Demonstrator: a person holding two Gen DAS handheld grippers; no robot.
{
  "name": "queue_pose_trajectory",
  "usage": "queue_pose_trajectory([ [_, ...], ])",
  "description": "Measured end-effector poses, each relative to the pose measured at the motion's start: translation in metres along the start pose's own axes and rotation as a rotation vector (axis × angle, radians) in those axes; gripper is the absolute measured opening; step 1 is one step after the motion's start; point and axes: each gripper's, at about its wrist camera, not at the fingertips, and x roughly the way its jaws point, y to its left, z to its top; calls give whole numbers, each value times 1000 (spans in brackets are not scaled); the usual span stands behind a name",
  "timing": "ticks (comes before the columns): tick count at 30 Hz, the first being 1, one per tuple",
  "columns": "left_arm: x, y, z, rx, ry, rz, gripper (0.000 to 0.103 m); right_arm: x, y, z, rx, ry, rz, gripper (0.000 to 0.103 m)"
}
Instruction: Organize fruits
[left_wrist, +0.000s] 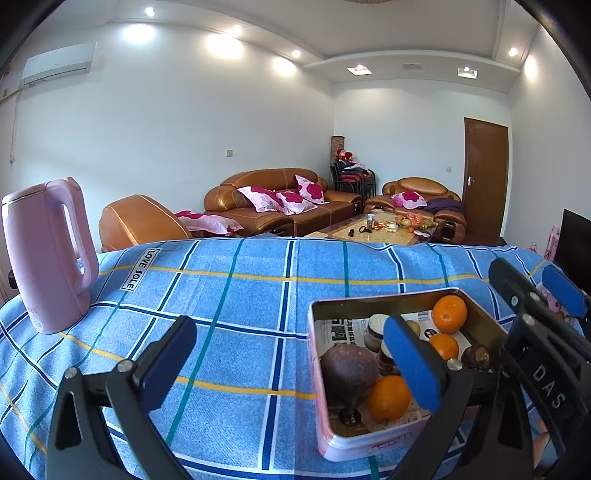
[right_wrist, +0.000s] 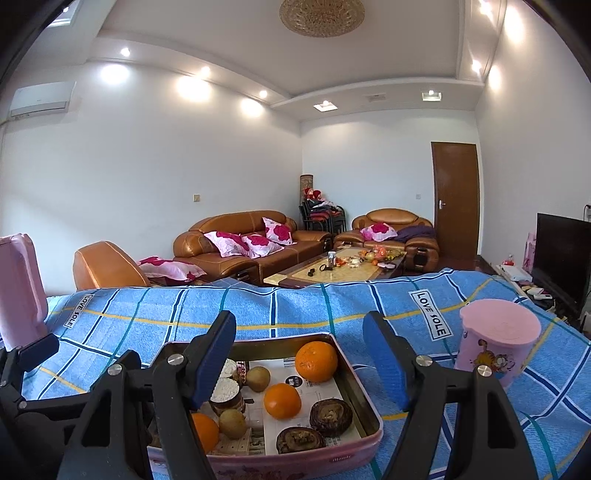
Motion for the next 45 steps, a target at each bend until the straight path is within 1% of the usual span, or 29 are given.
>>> queue_pose_trajectory([
  [4, -3, 1, -1, 1, 0, -10, 103, -6, -3, 0, 20, -17, -18, 73],
  [14, -5, -2, -2, 21, -5, -37, 103, -35, -5, 2, 31, -133, -14, 73],
  [30, -4, -1, -2, 17, -1, -29, 103, -31, -3, 3, 28, -118, -19, 73],
  [37, -1, 2, 0, 9, 13, -10, 103, -32, -3, 3, 32, -114, -24, 73],
  [41, -1, 0, -1, 18, 22, -16, 103, -31, -4, 3, 34, -109, -28, 73],
  [45, -2, -1, -1, 24, 20, -3, 103, -30, -5, 3, 38, -106, -33, 73],
])
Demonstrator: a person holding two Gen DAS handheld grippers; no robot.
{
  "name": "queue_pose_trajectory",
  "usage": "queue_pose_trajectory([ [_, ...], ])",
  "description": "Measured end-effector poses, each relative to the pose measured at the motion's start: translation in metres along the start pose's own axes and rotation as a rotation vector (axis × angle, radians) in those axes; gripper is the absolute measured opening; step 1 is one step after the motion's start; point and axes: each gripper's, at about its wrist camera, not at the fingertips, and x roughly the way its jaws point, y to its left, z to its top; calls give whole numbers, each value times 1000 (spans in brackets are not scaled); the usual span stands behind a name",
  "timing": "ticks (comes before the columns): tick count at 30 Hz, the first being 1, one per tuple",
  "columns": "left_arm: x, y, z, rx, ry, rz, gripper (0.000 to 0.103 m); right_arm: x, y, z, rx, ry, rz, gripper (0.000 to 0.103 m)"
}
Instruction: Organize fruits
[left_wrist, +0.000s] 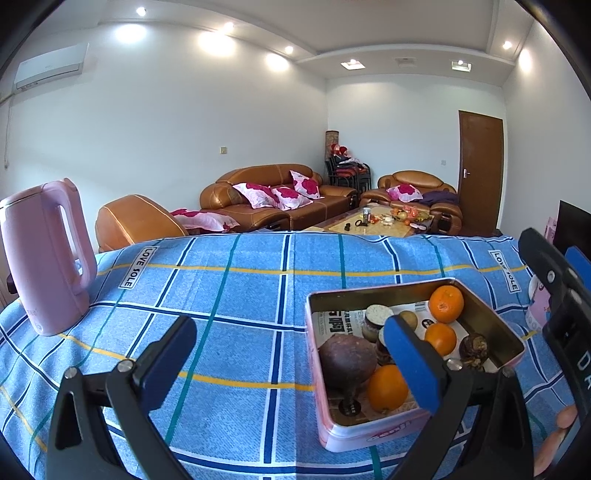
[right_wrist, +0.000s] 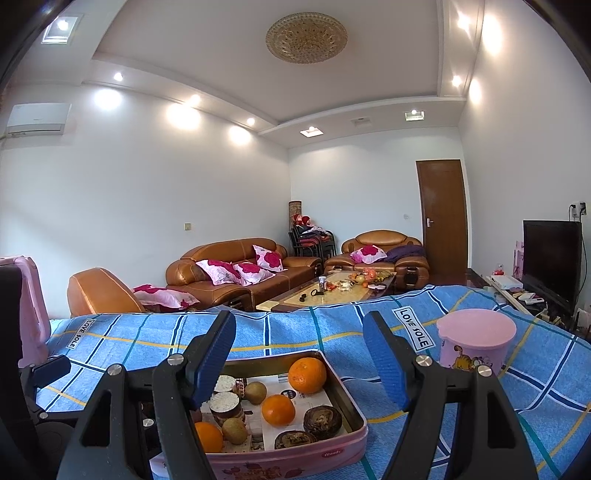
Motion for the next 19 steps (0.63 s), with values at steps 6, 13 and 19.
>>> queue_pose_trajectory([
  [6, 0, -2, 0, 5, 4, 22, 103, 2, 0, 0, 2, 9, -1, 73],
  [13, -1, -2, 0, 1, -5, 15, 103, 2, 0, 0, 3, 9, 0, 73],
  [19, 2, 0, 2, -8, 15, 8, 103, 3, 0, -2, 4, 14, -2, 73],
])
